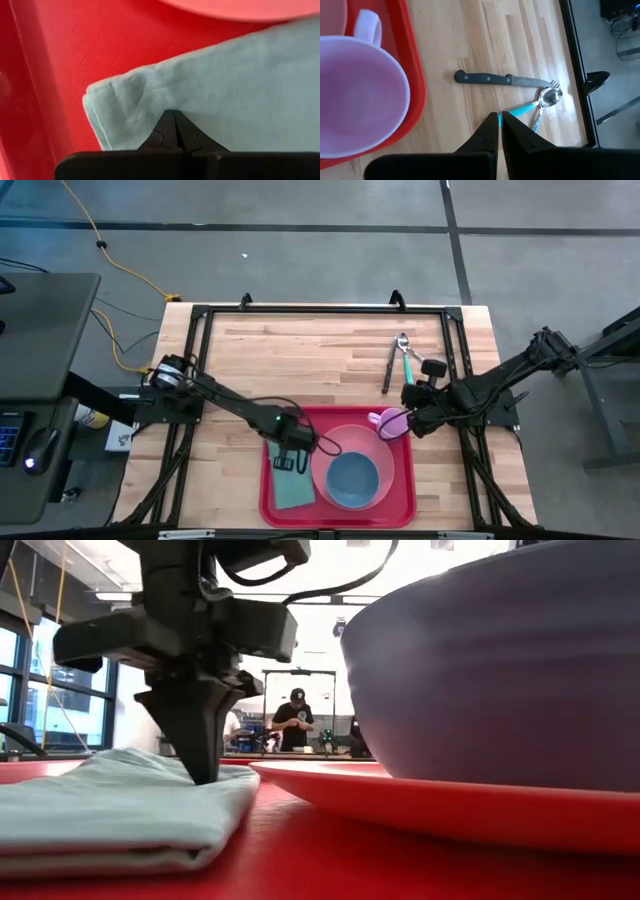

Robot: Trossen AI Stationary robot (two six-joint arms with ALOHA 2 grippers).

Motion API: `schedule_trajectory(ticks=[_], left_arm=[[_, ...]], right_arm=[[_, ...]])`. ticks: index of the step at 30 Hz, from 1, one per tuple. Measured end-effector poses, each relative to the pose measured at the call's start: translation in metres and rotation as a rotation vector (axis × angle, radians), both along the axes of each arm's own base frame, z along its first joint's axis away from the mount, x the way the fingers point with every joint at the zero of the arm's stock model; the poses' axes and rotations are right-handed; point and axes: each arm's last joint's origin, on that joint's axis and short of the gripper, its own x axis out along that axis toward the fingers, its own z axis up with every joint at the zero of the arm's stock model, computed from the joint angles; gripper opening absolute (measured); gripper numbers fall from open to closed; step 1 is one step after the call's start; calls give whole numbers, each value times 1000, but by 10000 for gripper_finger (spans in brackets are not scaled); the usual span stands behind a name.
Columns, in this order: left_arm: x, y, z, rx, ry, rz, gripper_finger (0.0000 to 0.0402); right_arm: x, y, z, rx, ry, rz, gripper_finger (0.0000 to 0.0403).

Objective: Set up tray
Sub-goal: Put the blue napkin on the red tray beside the pink plate

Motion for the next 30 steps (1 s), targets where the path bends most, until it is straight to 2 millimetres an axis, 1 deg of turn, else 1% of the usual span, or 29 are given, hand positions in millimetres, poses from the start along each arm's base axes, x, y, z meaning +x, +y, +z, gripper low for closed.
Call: schedule_trajectory(ticks=[10, 22, 30], left_arm=[[10, 14, 4, 1, -46, -26, 9], [4, 15, 2, 8, 26, -15, 9], [7, 14, 3, 5, -11, -39, 9]], right_arm=[[-2, 2, 0, 7, 7, -3, 0], [-2, 2, 0, 13, 14, -2, 0], [-2, 2, 0, 17, 16, -2, 0]])
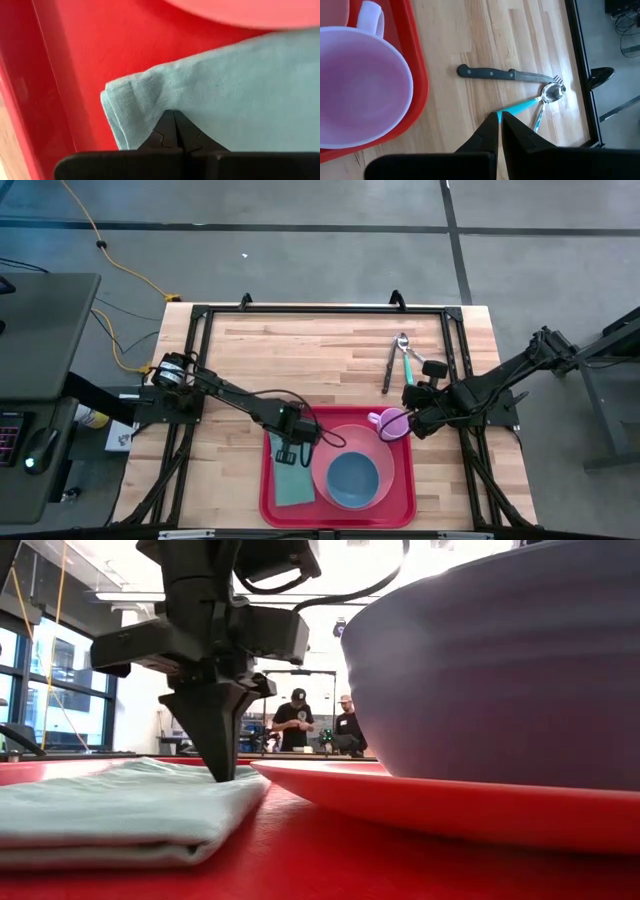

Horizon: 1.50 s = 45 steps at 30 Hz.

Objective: Set up tray
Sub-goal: Put the blue napkin on the red tray beside the pink plate

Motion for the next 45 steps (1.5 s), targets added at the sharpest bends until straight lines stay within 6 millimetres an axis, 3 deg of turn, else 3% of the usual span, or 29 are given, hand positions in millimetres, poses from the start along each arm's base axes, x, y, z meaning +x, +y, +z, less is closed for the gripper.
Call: schedule_trajectory(ticks=[9, 23, 37, 45], left_arm=[[3, -1, 1, 1, -32, -37, 9], [9, 15, 1, -4, -51, -31, 9], [14, 12, 3, -44, -105, -86, 9], [5, 16, 0, 28, -12, -11, 9]], right_arm=[[0, 0, 0, 6, 3, 0, 0], [0, 0, 0, 9, 3, 0, 0], [0, 0, 0, 11, 3, 0, 0], [0, 0, 0, 13, 4, 1, 0]])
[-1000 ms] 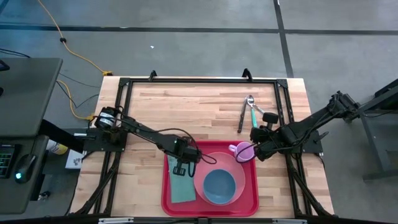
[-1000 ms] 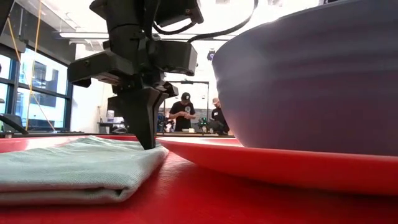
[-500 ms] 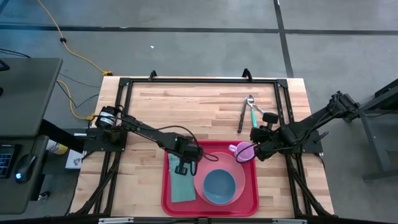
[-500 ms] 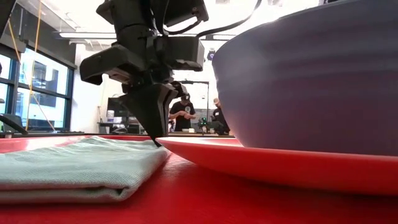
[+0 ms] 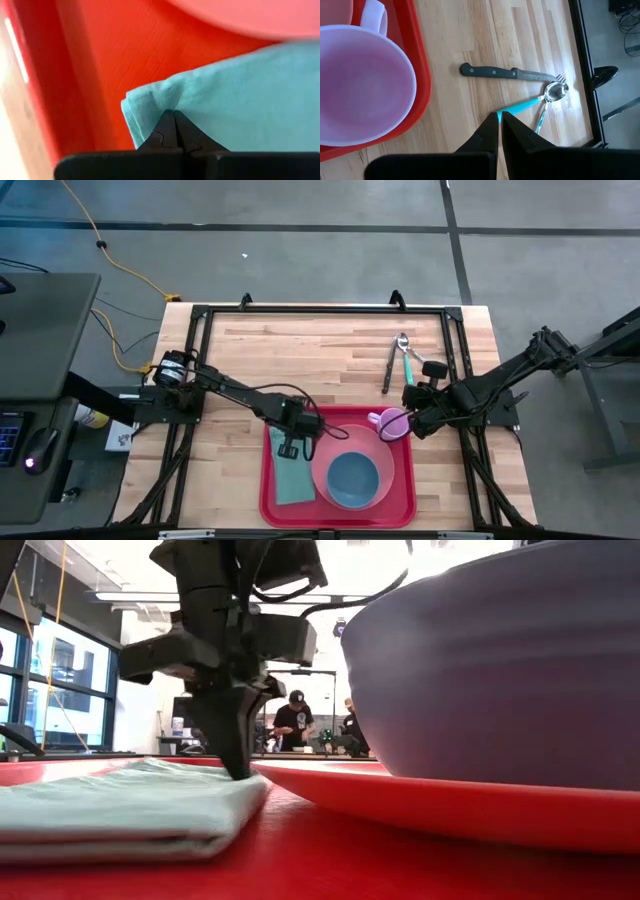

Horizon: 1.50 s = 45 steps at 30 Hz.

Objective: Set up tray
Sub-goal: Put the blue napkin on the red tray beside the pink plate, then put the blue fork on the blue napkin

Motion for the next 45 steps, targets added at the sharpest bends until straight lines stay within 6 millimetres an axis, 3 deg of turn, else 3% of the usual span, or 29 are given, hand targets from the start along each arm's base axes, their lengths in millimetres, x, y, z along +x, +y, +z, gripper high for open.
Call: schedule_trajectory(ticks=[19, 30, 37, 45], left_arm=[[5, -2, 2, -24, -54, -69, 9], [16, -7, -12, -71, -46, -136, 9], [25, -8, 3, -13, -34, -142, 11], [34, -9, 33, 30, -42, -160, 51]], right_arm=[[0, 0, 0, 8, 4, 0, 0], [0, 0, -1, 20, 11, 1, 0], [-1, 1, -1, 27, 16, 1, 0], [-1, 1, -1, 37, 23, 2, 0]])
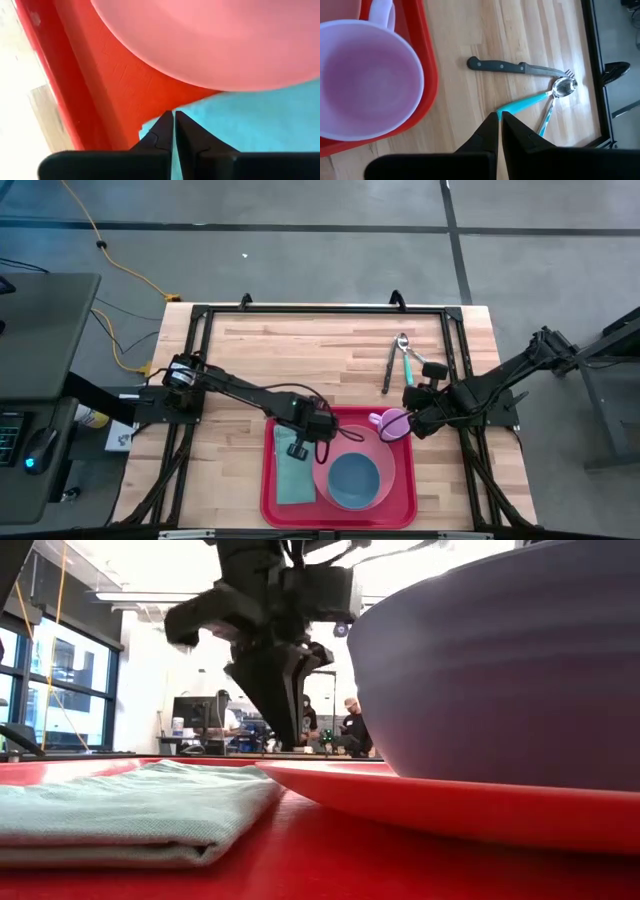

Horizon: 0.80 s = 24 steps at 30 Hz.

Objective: Set up tray
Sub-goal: Put the blue fork on the blue napkin

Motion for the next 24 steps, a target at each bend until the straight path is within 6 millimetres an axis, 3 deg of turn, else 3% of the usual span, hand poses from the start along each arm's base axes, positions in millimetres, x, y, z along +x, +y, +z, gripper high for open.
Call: schedule_trajectory(ticks=[6, 15, 19, 24], left_arm=[[-7, 4, 22, 106, 114, 18, 57], [-24, 21, 77, 587, 184, 171, 51], [-42, 28, 107, 694, 122, 257, 51], [-80, 39, 136, 723, 29, 364, 51]], right_arm=[[0, 1, 0, 25, 15, 4, 1], [-7, -3, 4, 3, 25, 8, 1], [-21, -11, 17, 11, -55, -28, 1], [-49, -27, 41, 80, -275, -71, 1]])
